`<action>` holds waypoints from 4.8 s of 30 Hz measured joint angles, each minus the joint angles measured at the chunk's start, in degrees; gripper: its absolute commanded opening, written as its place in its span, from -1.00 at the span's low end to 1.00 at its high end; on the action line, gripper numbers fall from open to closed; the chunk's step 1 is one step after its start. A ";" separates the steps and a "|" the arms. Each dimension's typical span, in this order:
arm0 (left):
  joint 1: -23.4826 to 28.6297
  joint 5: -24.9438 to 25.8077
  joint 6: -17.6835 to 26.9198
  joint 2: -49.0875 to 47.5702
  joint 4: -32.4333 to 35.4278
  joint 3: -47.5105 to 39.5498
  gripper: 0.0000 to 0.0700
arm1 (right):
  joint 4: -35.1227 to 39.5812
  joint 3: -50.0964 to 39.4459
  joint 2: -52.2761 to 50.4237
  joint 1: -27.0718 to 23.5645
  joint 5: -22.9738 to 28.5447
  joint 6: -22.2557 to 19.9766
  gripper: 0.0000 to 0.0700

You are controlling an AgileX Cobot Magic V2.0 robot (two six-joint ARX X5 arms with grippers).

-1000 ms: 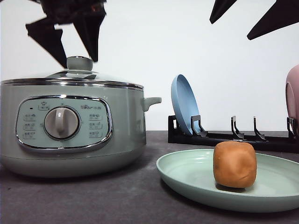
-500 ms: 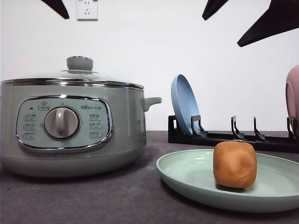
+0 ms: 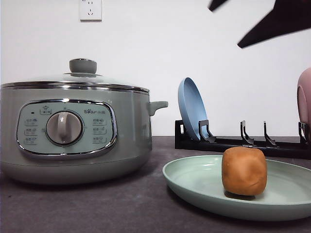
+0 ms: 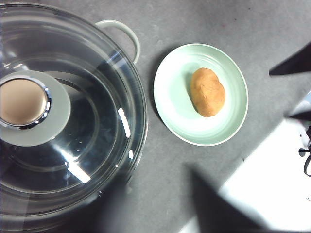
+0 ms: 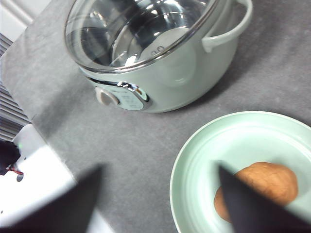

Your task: Transfer potato from steamer to green plate

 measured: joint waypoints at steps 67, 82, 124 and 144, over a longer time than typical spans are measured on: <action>33.33 -14.03 8.09 -72.55 68.41 -75.40 -0.99 | 0.00 0.00 0.00 0.00 0.00 -0.43 -1.00; 33.33 -15.43 2.56 -81.09 67.79 -94.21 -0.99 | 0.00 0.00 0.00 0.00 0.00 -0.43 -1.00; 33.31 -15.48 1.66 -83.62 66.25 -99.93 -0.99 | -0.19 0.00 -0.07 0.00 0.02 -1.30 -1.00; 33.31 -15.47 1.66 -83.62 66.25 -99.92 -0.99 | 12.73 -9.16 -29.25 -25.79 14.96 -11.05 -1.00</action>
